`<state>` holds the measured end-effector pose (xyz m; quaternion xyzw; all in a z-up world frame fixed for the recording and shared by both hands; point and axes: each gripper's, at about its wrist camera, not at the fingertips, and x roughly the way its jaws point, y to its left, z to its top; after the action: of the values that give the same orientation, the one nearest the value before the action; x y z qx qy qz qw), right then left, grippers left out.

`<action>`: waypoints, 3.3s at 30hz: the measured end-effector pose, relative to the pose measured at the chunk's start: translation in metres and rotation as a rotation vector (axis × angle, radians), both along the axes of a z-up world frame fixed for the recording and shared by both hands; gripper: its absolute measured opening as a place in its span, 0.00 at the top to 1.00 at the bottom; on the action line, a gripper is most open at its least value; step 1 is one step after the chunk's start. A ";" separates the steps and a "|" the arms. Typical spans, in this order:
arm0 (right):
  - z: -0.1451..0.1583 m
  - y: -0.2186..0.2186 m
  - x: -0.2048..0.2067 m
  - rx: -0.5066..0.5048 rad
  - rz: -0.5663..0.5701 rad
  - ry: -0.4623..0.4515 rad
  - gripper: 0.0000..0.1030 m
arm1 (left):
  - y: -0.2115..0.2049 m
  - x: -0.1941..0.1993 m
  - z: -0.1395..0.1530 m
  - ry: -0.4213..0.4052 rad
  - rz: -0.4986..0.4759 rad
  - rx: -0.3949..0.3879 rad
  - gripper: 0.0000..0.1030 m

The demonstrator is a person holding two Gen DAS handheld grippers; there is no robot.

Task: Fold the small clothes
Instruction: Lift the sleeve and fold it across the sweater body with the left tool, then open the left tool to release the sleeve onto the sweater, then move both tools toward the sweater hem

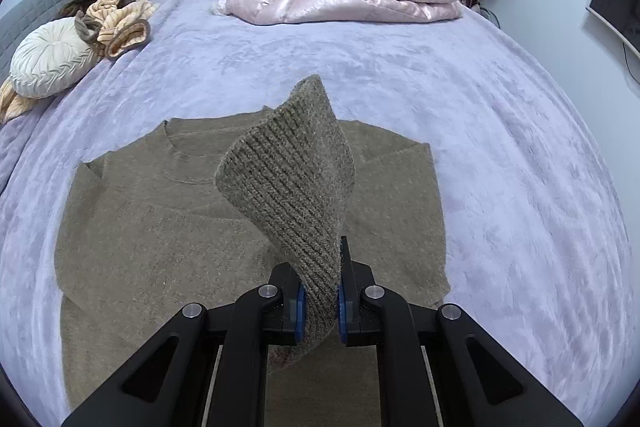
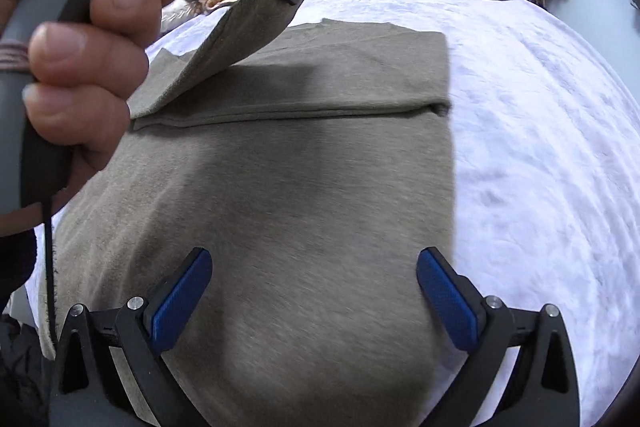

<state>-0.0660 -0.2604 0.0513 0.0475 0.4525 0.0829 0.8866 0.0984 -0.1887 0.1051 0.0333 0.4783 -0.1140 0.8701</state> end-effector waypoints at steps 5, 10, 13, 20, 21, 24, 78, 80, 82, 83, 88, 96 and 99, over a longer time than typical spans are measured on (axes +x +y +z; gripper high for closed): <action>-0.002 -0.017 -0.012 0.014 -0.044 0.001 0.01 | -0.032 -0.008 -0.022 0.026 -0.050 0.061 0.88; -0.004 -0.021 -0.020 0.019 -0.050 0.003 0.01 | -0.042 -0.005 -0.045 0.073 -0.051 0.070 0.88; -0.006 -0.020 -0.023 0.011 -0.048 0.003 0.01 | -0.041 -0.004 -0.054 0.097 -0.041 0.058 0.88; -0.012 -0.022 -0.028 0.014 -0.051 0.002 0.01 | -0.031 0.005 -0.033 0.089 -0.025 -0.074 0.88; -0.013 -0.022 -0.032 0.013 -0.051 0.000 0.01 | -0.033 0.008 -0.031 0.084 -0.026 -0.068 0.88; -0.012 -0.019 -0.025 0.011 -0.049 -0.003 0.01 | -0.043 0.012 -0.036 0.091 -0.040 -0.029 0.87; 0.043 0.060 0.086 -0.083 -0.002 0.019 0.01 | 0.200 -0.039 -0.092 0.156 0.040 0.066 0.17; 0.021 0.071 0.089 -0.077 0.003 0.111 0.01 | 0.208 -0.055 -0.091 0.164 0.028 0.065 0.17; 0.003 0.079 0.085 -0.122 0.000 0.176 0.01 | 0.214 -0.077 -0.089 0.163 0.011 0.058 0.17; -0.001 0.083 0.078 -0.159 0.006 0.161 0.01 | 0.216 -0.090 -0.089 0.160 -0.004 0.069 0.17; 0.002 0.089 0.035 -0.170 0.020 0.132 0.01 | 0.221 -0.154 -0.092 0.096 -0.031 0.142 0.00; -0.004 0.082 -0.068 -0.208 0.104 0.066 0.01 | 0.251 -0.223 -0.095 0.065 -0.034 0.072 0.00; -0.007 0.081 -0.095 -0.232 0.135 0.037 0.01 | 0.257 -0.242 -0.097 0.039 -0.044 0.086 0.00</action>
<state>-0.1612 -0.1789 0.0447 -0.0844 0.4776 0.0886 0.8700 -0.1439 0.0681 0.0082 0.0790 0.4988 -0.1129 0.8557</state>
